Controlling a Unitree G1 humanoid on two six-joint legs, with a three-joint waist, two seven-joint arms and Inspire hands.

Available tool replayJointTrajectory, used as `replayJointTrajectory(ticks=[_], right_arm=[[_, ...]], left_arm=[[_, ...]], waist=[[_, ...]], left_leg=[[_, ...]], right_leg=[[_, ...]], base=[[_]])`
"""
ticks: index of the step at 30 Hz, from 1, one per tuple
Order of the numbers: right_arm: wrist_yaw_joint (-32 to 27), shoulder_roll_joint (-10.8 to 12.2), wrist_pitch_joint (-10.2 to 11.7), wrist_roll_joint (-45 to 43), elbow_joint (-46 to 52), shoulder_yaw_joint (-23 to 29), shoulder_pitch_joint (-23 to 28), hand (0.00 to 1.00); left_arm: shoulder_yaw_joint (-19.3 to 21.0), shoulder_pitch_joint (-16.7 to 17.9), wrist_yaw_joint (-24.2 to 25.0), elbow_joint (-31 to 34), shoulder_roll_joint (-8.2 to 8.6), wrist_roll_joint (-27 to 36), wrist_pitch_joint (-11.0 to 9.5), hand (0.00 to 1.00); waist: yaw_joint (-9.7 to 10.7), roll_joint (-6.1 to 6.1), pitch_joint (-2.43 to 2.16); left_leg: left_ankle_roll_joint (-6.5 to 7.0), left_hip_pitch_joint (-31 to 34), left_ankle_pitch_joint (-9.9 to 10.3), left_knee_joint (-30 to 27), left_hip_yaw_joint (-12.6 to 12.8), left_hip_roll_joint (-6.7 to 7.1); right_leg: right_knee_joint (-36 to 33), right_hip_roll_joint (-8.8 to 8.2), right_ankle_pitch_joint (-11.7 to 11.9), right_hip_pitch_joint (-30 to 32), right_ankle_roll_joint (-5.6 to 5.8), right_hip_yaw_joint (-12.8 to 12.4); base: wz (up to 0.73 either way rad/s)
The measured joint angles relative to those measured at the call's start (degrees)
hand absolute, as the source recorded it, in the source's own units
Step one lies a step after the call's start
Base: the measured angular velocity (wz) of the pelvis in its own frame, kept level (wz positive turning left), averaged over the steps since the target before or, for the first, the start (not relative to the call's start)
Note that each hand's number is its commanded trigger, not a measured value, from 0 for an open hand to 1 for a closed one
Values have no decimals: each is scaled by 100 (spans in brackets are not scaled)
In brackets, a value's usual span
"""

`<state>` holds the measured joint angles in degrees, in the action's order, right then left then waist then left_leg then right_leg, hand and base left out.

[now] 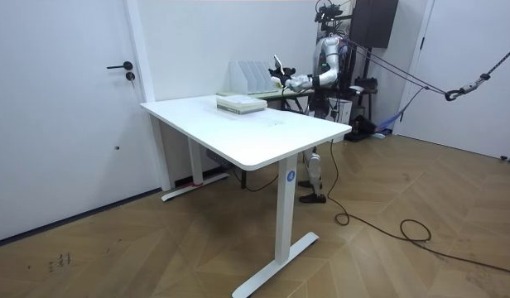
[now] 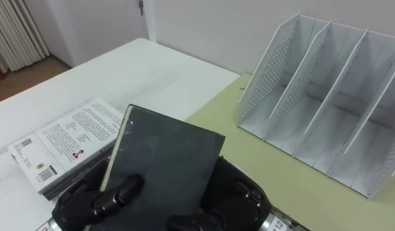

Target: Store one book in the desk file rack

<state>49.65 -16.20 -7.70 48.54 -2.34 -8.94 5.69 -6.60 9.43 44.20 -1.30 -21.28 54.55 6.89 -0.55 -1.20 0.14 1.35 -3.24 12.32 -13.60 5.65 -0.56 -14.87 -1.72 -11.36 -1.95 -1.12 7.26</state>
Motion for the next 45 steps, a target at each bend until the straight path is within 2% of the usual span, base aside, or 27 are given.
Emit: replayJointTrajectory(ticks=[6,9,13,15,18,23,30,34,44,45], right_arm=[[6,-107,-118,156,0,-133,3,0],[9,-208,-123,174,0,-241,5,0],[13,-262,-239,174,0,-297,13,0],[14,-299,-242,173,0,-339,20,0],[14,-387,-242,297,3,-419,81,0],[13,-393,-245,665,103,-440,245,0],[-83,-508,-352,1208,103,-520,282,0],[-85,-600,-367,1317,104,-553,336,0],[-85,-622,-391,1435,104,-554,402,0],[-85,-622,-391,1435,104,-553,402,13]], left_arm=[[-31,-1,25,-12,-207,107,25,100],[-47,-1,38,-63,-312,160,39,100],[-47,-2,39,-90,-437,164,89,100],[-44,-3,40,-125,-468,175,130,100],[-71,-127,100,-315,-473,172,168,100],[-136,-321,169,-455,-475,175,195,100],[-259,-496,155,-558,-491,219,195,100],[-286,-495,221,-729,-492,219,208,100],[-285,-492,279,-775,-503,213,305,100],[-286,-492,299,-775,-504,213,321,100]], waist=[[-10,-20,-12],[-7,-45,1],[-2,-92,21],[-1,-113,14],[-24,-122,8],[-128,-126,5],[-132,-147,-7],[-134,-147,-8],[-148,-122,-14],[-147,-121,-14]], left_leg=[[0,4,7,1,2,-2],[3,20,11,0,1,-3],[2,61,15,0,-2,-3],[2,61,17,0,-7,-3],[2,56,18,9,9,-4],[-5,69,21,10,37,-16],[-4,60,23,8,42,-12],[-4,22,22,8,42,-14],[-5,-43,22,-2,46,-12],[-5,-43,22,-1,48,-13]], right_leg=[[6,4,0,-7,0,6],[10,-1,4,-11,0,55],[21,-4,4,1,0,72],[26,-5,3,4,0,68],[10,2,1,16,0,46],[-63,19,0,84,0,-53],[-83,19,-1,54,0,-82],[-81,19,-5,21,-6,-83],[-81,17,-8,-10,-9,-81],[-80,17,-8,-10,-9,-81]], base=[[0],[0],[0],[0],[-1],[-7],[0],[0],[0],[0]])
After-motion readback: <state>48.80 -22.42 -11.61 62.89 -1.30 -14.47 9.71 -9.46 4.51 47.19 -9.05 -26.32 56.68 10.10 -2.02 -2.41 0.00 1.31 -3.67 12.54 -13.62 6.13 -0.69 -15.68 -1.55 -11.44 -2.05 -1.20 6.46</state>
